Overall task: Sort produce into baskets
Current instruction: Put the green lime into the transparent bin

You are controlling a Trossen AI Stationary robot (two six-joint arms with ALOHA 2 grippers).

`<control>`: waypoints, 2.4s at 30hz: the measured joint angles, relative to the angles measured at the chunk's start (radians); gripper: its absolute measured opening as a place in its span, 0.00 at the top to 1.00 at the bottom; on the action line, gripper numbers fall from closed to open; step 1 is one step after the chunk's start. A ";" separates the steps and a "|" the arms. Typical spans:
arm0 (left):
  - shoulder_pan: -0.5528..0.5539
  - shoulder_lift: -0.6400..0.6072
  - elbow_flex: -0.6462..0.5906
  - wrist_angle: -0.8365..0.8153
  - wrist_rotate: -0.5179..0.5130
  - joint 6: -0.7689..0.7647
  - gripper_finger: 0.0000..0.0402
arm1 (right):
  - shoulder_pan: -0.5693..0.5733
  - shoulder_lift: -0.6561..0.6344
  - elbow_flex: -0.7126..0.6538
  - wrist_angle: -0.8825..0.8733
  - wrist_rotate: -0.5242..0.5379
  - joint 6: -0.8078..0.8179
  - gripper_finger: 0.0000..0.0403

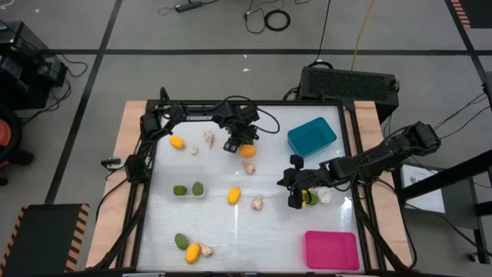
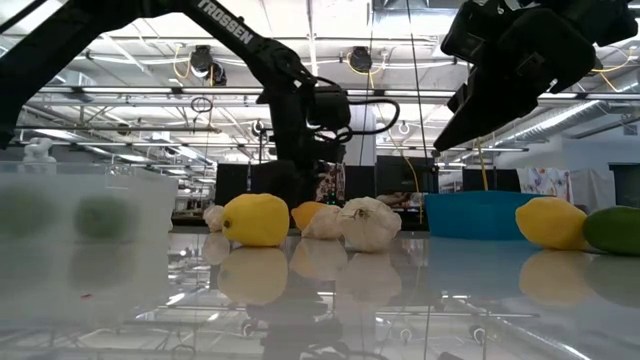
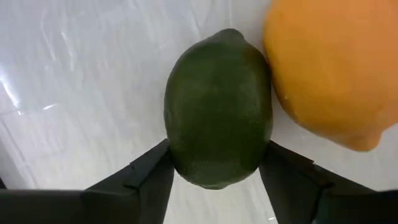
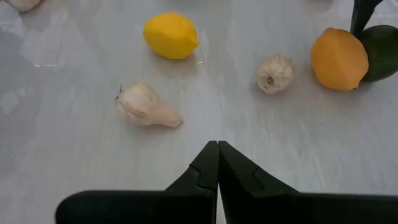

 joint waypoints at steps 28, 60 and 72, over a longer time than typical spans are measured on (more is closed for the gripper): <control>-0.160 -0.410 0.012 -0.408 0.121 -0.556 0.51 | 0.002 0.000 -0.001 0.037 0.044 0.168 1.00; -0.843 -0.753 -0.451 -0.268 -0.201 -1.791 0.51 | 0.291 0.000 -0.002 0.120 0.156 0.271 1.00; -0.896 -0.725 -0.451 -0.561 -0.284 -2.205 0.51 | 0.290 0.000 -0.002 0.148 0.182 0.215 1.00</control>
